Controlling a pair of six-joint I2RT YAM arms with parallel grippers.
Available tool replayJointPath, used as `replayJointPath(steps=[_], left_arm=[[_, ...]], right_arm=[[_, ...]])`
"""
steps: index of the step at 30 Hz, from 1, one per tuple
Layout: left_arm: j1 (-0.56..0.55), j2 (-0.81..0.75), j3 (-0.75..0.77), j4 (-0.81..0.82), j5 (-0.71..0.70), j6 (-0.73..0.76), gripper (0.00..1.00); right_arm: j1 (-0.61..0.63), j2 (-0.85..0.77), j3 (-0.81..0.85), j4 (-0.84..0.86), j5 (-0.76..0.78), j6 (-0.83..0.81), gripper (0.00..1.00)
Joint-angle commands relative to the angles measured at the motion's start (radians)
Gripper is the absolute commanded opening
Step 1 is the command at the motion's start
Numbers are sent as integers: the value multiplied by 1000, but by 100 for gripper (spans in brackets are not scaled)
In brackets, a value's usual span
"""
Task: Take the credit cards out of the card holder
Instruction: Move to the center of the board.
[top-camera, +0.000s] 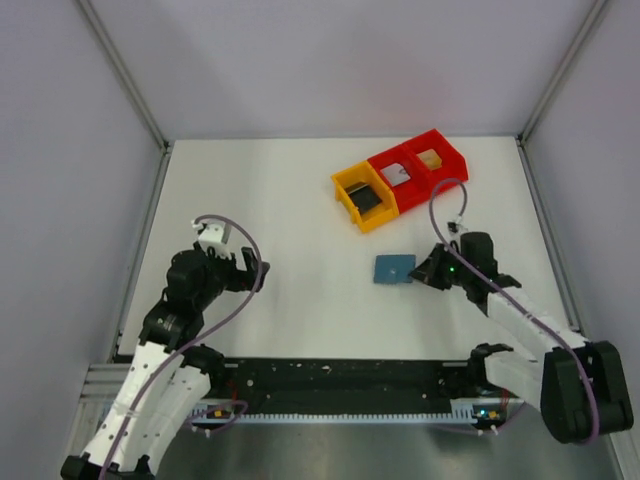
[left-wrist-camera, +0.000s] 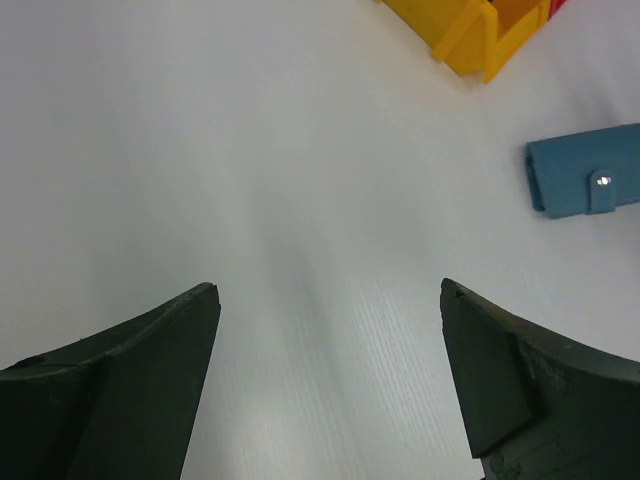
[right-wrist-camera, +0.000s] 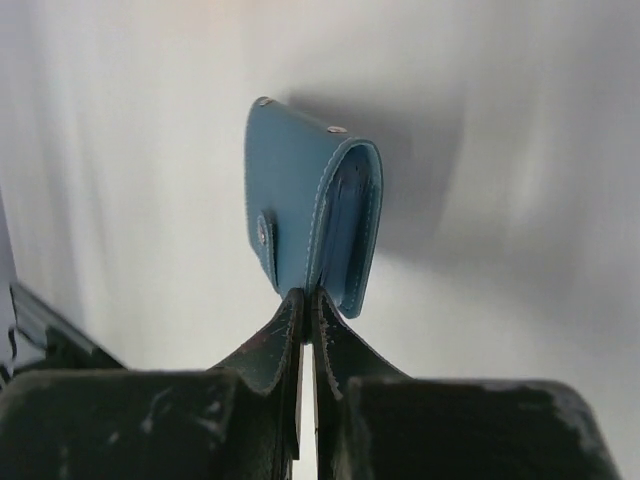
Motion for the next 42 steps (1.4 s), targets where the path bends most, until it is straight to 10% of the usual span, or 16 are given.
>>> replayJointPath(steps=[1, 11, 18, 22, 42], left_arm=[[-4, 64, 33, 62, 194, -13, 95], [-202, 300, 70, 84, 182, -82, 97], [-261, 392, -62, 377, 87, -197, 97], [-259, 494, -71, 496, 52, -202, 96], [-251, 890, 27, 516, 230, -214, 92]], right_arm=[[194, 131, 173, 38, -181, -168, 0], [486, 599, 623, -127, -337, -412, 2], [524, 768, 786, -259, -240, -498, 28], [524, 730, 760, -270, -69, -468, 47], [524, 180, 237, 12, 120, -83, 57]])
